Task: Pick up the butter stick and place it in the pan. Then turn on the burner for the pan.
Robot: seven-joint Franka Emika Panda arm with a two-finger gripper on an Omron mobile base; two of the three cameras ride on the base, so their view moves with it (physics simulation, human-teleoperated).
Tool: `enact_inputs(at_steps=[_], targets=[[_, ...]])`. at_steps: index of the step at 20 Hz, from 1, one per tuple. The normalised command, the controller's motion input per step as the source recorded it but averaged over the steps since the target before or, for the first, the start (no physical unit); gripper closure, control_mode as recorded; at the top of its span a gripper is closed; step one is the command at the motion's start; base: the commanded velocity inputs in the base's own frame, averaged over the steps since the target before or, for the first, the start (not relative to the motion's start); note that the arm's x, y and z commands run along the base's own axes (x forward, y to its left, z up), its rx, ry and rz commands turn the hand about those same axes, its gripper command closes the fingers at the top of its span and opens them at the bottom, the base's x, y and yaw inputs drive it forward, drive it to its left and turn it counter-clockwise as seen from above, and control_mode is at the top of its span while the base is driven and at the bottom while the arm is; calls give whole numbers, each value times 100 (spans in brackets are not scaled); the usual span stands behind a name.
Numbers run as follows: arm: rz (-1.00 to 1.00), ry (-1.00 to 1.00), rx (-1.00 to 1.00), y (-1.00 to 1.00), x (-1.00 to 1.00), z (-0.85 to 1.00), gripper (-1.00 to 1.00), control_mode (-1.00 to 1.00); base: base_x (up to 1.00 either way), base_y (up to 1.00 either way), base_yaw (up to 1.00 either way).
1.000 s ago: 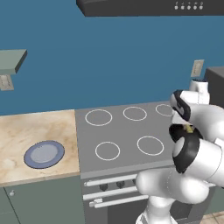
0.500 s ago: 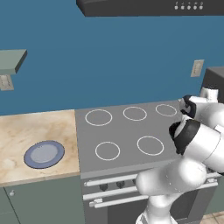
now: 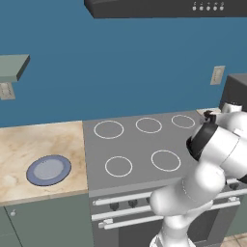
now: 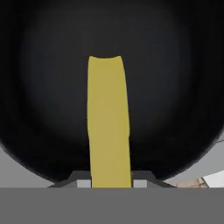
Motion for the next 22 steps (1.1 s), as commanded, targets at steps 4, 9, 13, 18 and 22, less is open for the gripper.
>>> enact_inputs(at_steps=[4, 9, 13, 18, 22], targets=[[0, 0, 0, -1, 8, -24, 100, -100, 0, 0, 0], [0, 0, 0, 0, 7, -16, 100, -100, 0, 0, 0], [0, 0, 0, 0, 0, 0, -100, -100, 0, 0, 0], [0, 0, 0, 0, 0, 0, -100, -100, 0, 0, 0], [0, 0, 0, 0, 0, 0, -100, -100, 0, 0, 0]])
